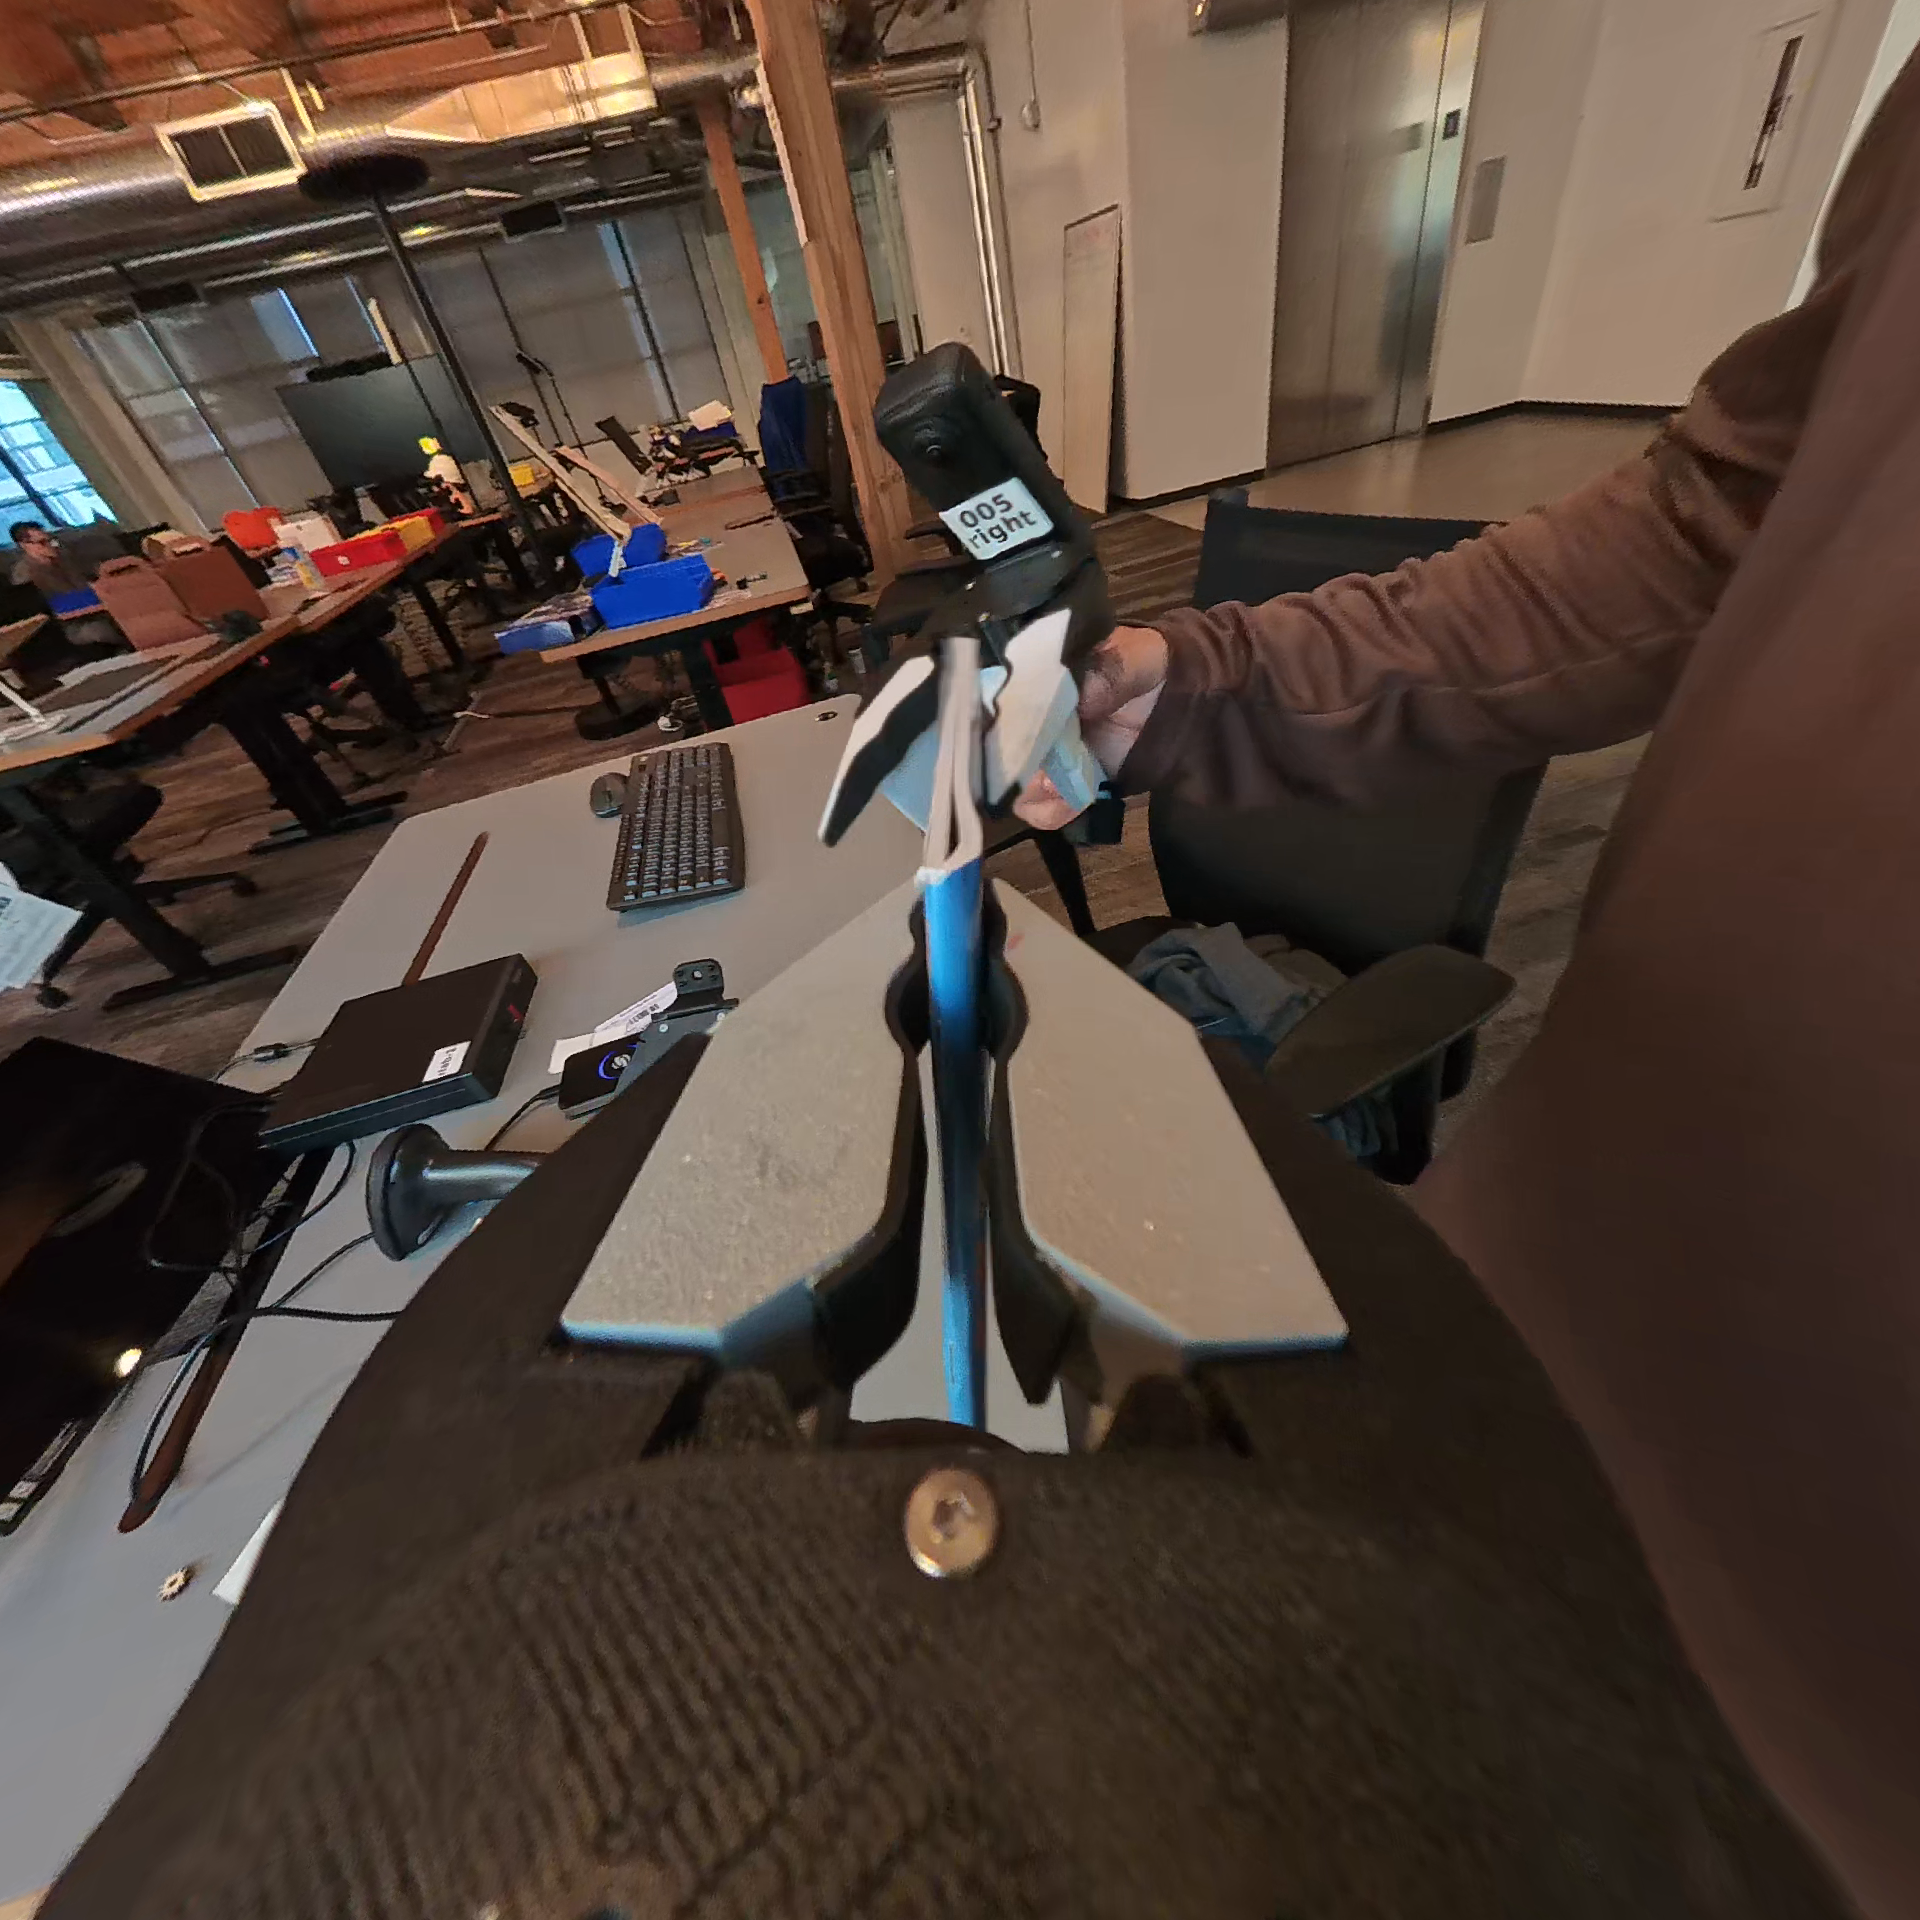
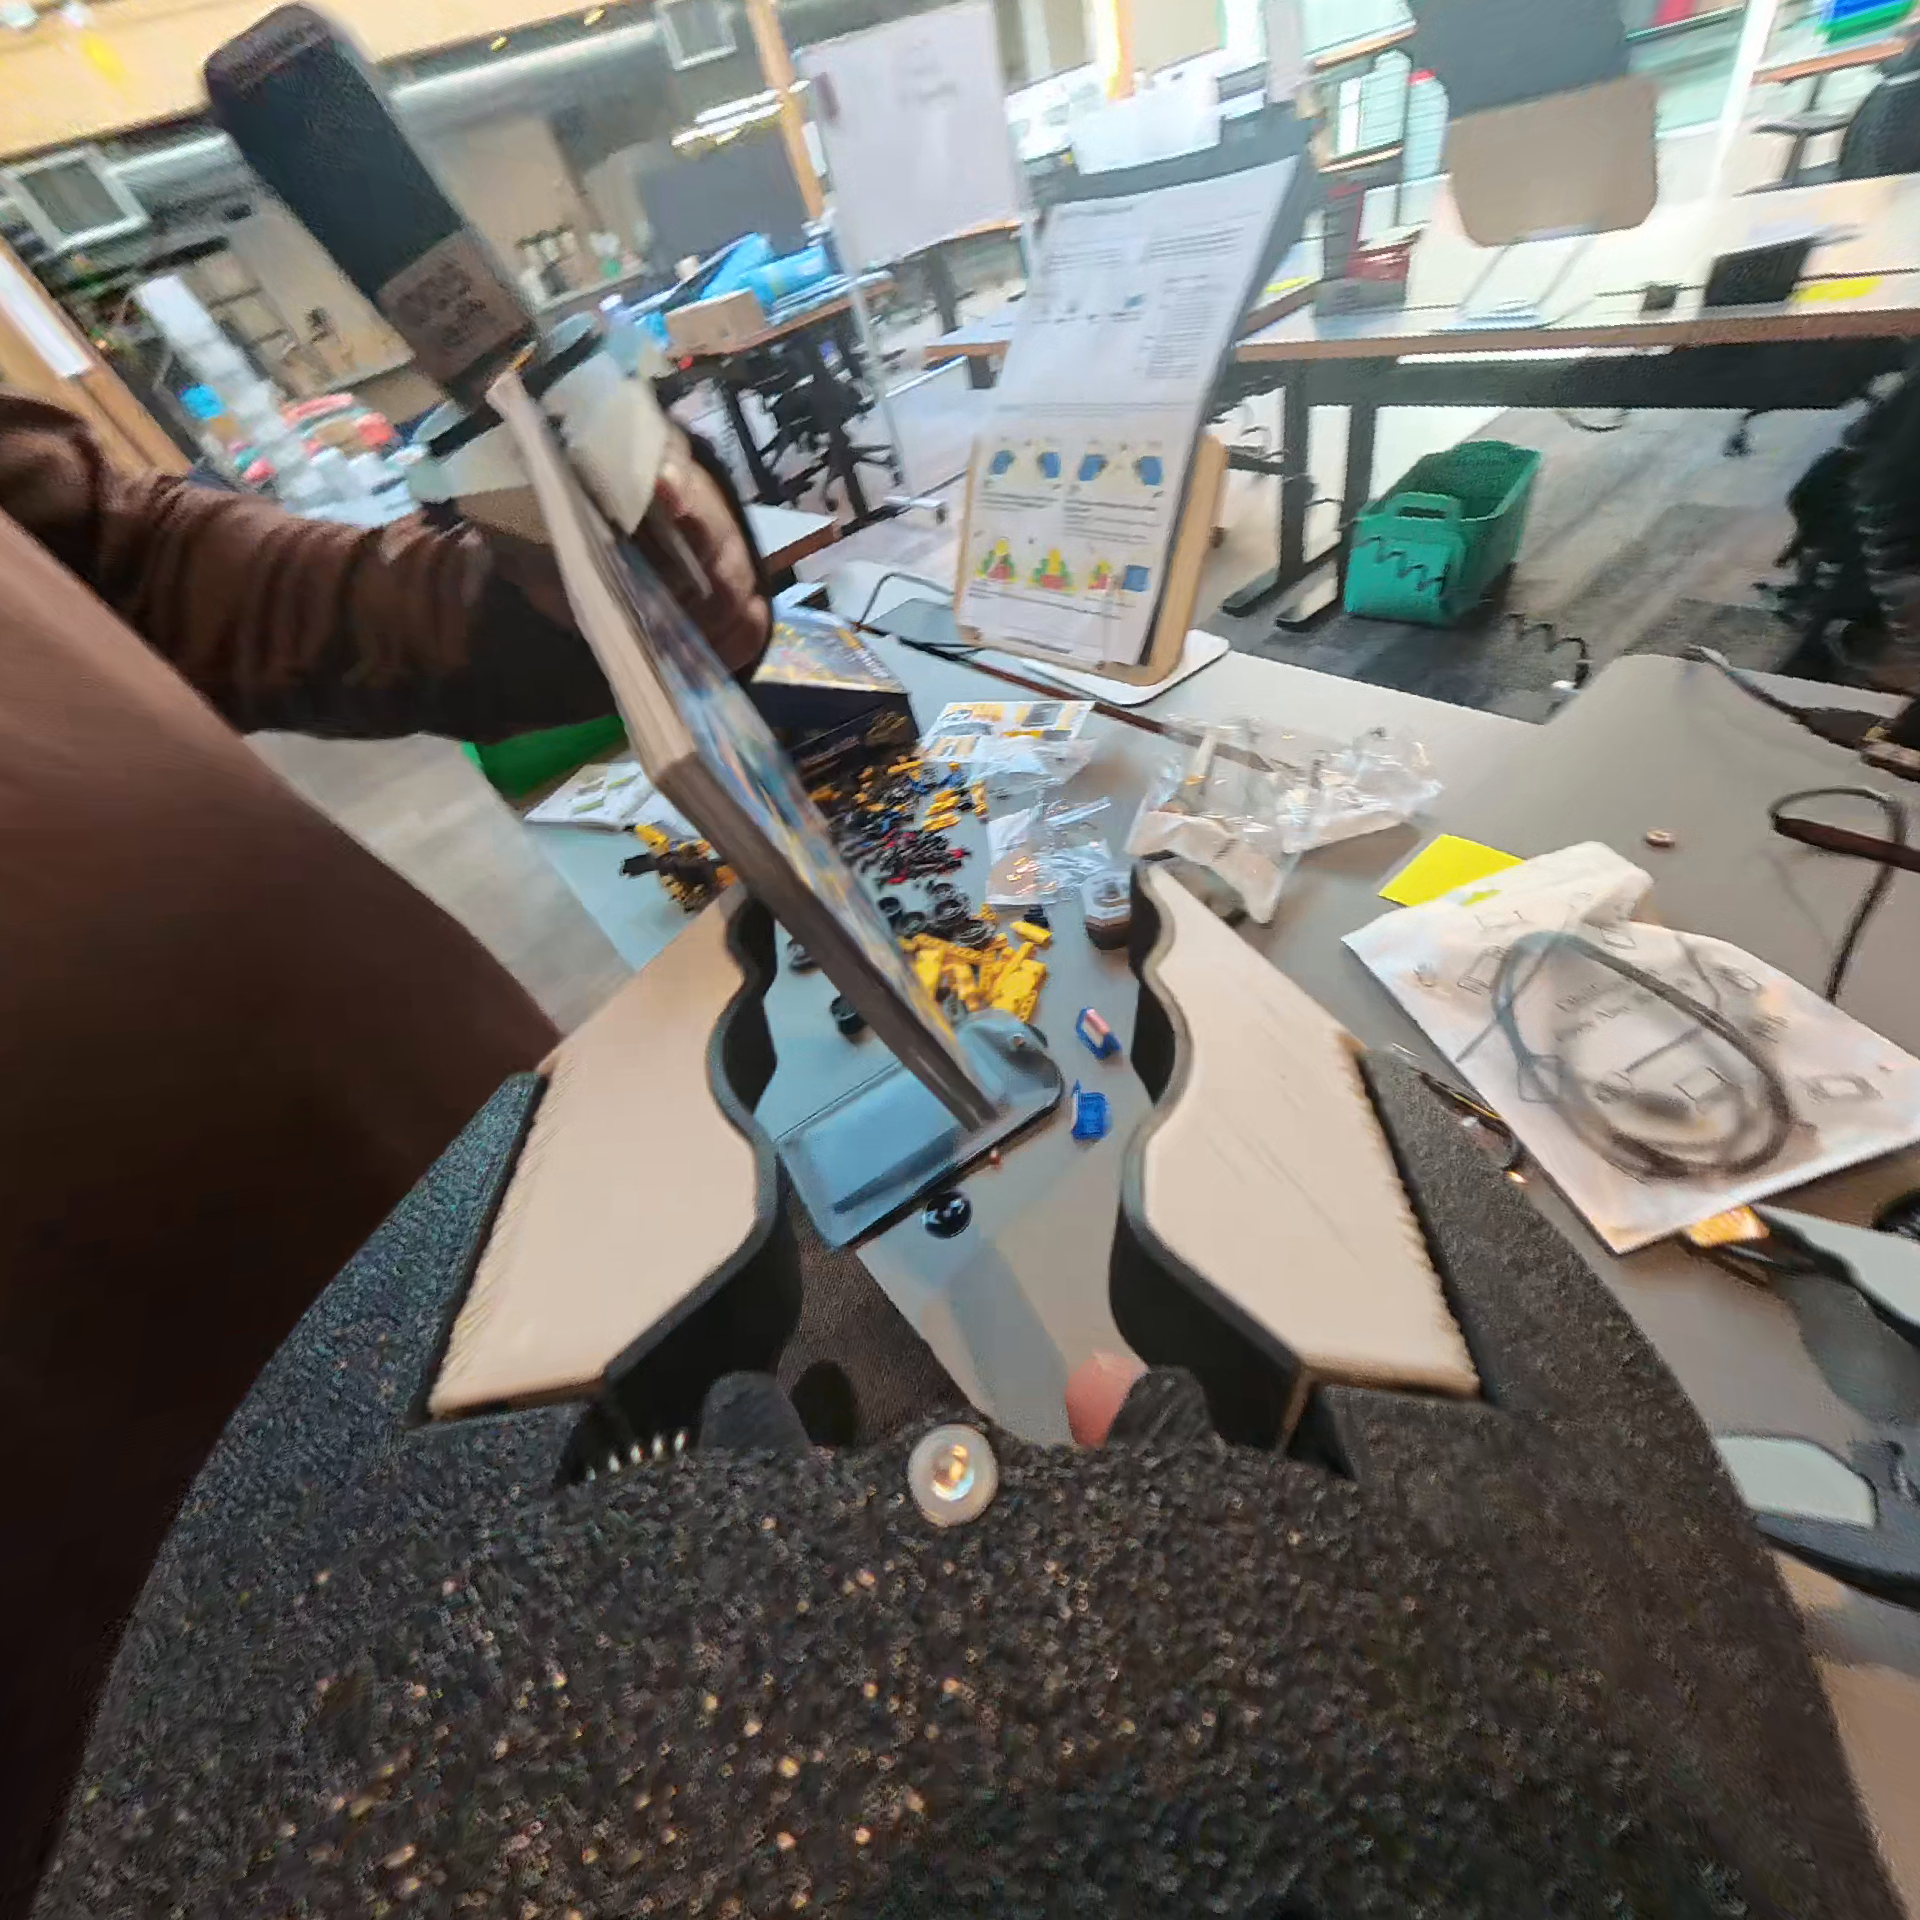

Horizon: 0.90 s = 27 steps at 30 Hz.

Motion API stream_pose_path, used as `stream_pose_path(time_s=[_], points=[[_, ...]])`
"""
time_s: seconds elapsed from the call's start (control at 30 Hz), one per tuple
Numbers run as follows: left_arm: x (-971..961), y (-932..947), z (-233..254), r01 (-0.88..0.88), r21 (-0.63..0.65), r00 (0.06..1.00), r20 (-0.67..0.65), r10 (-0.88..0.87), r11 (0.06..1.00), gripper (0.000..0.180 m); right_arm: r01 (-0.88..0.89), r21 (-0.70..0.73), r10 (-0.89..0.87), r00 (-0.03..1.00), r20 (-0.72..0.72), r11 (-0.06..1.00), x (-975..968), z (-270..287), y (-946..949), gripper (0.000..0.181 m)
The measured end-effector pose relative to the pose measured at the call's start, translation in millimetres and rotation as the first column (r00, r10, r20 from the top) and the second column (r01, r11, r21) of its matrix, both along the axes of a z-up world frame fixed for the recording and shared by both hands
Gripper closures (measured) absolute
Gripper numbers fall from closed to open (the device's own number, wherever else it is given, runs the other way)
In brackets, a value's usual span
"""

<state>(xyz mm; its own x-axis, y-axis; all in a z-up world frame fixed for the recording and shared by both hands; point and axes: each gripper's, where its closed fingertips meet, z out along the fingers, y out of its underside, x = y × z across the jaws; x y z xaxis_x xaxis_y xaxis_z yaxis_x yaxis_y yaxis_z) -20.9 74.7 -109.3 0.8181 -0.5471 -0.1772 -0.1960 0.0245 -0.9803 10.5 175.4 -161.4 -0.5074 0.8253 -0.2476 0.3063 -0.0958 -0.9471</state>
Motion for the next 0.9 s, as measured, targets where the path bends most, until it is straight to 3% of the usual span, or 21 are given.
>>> stream_pose_path(time_s=[0.07, 0.1, 0.13, 0.2, 0.3, 0.4, 0.43, 0.57, 0.67, 0.73, 0.83, 0.9], points=[[2.6, -1.9, 3.4, 0.02, 0.005, 1.0, 0.002, -0.02, 1.0, 0.176, -0.057, 0.024, 0.057, 0.998, 0.01, 0.998, 0.6, -2.2, -10.9, 0.119], [3.8, -2.0, 5.0, 0.025, 0.01, 1.0, -0.002, -0.025, 1.0, 0.176, -0.096, 0.03, 0.095, 0.995, 0.012, 0.995, 2.3, -3.1, -17.4, 0.135], [4.1, -1.5, 5.2, 0.027, 0.008, 1.0, -0.009, -0.027, 1.0, 0.176, -0.146, 0.025, 0.146, 0.989, 0.003, 0.989, 6.4, -1.4, -24.9, 0.169], [0.0, 0.5, 3.2, 0.02, 0.005, 1.0, -0.01, -0.019, 1.0, 0.177, -0.129, 0.038, 0.129, 0.992, 0.001, 0.991, 3.3, -0.3, -23.4, 0.176], [-16.7, 7.1, -16.1, -0.008, -0.114, 1.0, 0.021, 0.01, 0.993, 0.176, -0.074, 0.104, 0.069, 0.996, 0.049, 0.992, -3.4, -5.5, -15.3, 0.177], [-40.4, 12.6, -48.5, -0.086, -0.289, 0.996, -0.062, 0.071, 0.953, 0.166, -0.027, 0.26, -0.002, 0.994, 0.107, 0.965, -8.8, -13.5, -6.6, 0.178], [-45.2, 15.3, -46.2, -0.107, -0.294, 0.994, -0.066, 0.092, 0.95, 0.155, -0.017, 0.339, -0.029, 0.991, 0.129, 0.941, -10.5, -18.1, -3.7, 0.177], [-36.3, 39.3, -38.5, -0.13, -0.323, 0.988, -0.117, 0.097, 0.937, 0.14, -0.054, 0.609, -0.088, 0.976, 0.2, 0.791, -17.2, -38.4, -0.5, 0.178], [-12.0, 62.4, -64.7, -0.105, -0.399, 0.977, -0.212, 0.019, 0.911, 0.132, -0.111, 0.677, -0.08, 0.966, 0.244, 0.727, -20.1, -50.6, -3.9, 0.177], [-1.0, 75.0, -86.5, -0.088, -0.427, 0.969, -0.245, -0.021, 0.9, 0.135, -0.119, 0.68, -0.073, 0.966, 0.247, 0.723, -21.2, -51.2, -6.2, 0.177], [10.5, 85.1, -102.0, -0.06, -0.418, 0.966, -0.251, -0.052, 0.907, 0.167, -0.129, 0.69, -0.067, 0.966, 0.25, 0.713, -18.0, -49.9, -9.0, 0.177], [12.6, 87.6, -103.9, -0.048, -0.4, 0.966, -0.253, -0.06, 0.915, 0.175, -0.122, 0.699, -0.078, 0.966, 0.247, 0.704, -14.4, -51.2, -8.2, 0.177]])
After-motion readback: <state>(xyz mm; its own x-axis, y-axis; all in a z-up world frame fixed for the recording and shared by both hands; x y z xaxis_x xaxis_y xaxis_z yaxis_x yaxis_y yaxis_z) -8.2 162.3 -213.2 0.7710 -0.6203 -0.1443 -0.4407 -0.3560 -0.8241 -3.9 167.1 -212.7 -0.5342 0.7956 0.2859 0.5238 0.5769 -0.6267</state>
